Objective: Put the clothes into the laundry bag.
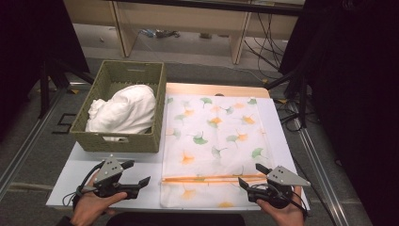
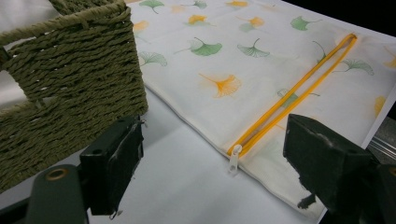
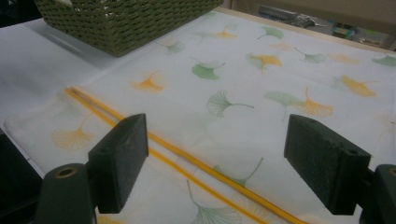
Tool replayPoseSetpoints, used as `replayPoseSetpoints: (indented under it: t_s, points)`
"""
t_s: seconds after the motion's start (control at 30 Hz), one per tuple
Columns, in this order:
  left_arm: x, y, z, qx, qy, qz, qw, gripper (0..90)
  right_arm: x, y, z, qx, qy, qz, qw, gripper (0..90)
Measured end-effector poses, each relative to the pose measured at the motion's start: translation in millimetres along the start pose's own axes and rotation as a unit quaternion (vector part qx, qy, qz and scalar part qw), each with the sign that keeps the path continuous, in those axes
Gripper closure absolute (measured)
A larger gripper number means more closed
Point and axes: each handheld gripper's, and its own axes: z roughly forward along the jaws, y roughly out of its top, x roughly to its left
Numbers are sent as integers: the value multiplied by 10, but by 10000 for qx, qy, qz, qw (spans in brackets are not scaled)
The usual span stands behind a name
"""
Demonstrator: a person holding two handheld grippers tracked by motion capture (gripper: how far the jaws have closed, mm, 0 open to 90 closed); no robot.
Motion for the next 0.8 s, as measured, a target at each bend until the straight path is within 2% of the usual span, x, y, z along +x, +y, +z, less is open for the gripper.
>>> replayPoseSetpoints:
  t_s: [0.1, 0.17, 0.37, 0.4, 0.43, 0.47, 0.5, 0.67, 0.7, 0.8]
  points:
    - [3, 0, -5, -2, 27, -30, 10000, 197, 11, -1, 3, 69, -52, 18, 10000, 231]
    - [13, 3, -7, -40, 24, -51, 10000, 196, -8, -1, 14, 120, -78, -134, 9998, 235]
    - [28, 9, -22, -20, 80, -35, 10000, 196, -22, -6, 21, 209, -111, -158, 9996, 216]
    - [29, 8, -24, -30, 73, -84, 9999, 196, -23, -11, 29, 227, -118, -139, 9996, 205]
    - [37, 8, -26, -48, 78, -86, 9999, 196, -24, -9, 32, 236, -112, -165, 9995, 205]
    - [45, 10, -31, -49, 56, -85, 9999, 196, 0, -7, 29, 285, -81, -25, 9996, 202]
    - [45, 10, -31, -49, 56, -85, 9999, 196, -19, -2, 45, 251, -25, -139, 9996, 193]
    - [68, 14, -48, -45, 128, -113, 9998, 196, -38, 2, 73, 302, -59, -114, 9995, 174]
    - [79, 15, -50, -38, 128, -102, 9999, 196, -51, 10, 95, 310, -8, -97, 9995, 172]
    - [107, 11, -53, -36, 187, -125, 9997, 196, -83, 31, 173, 389, 10, -261, 9989, 171]
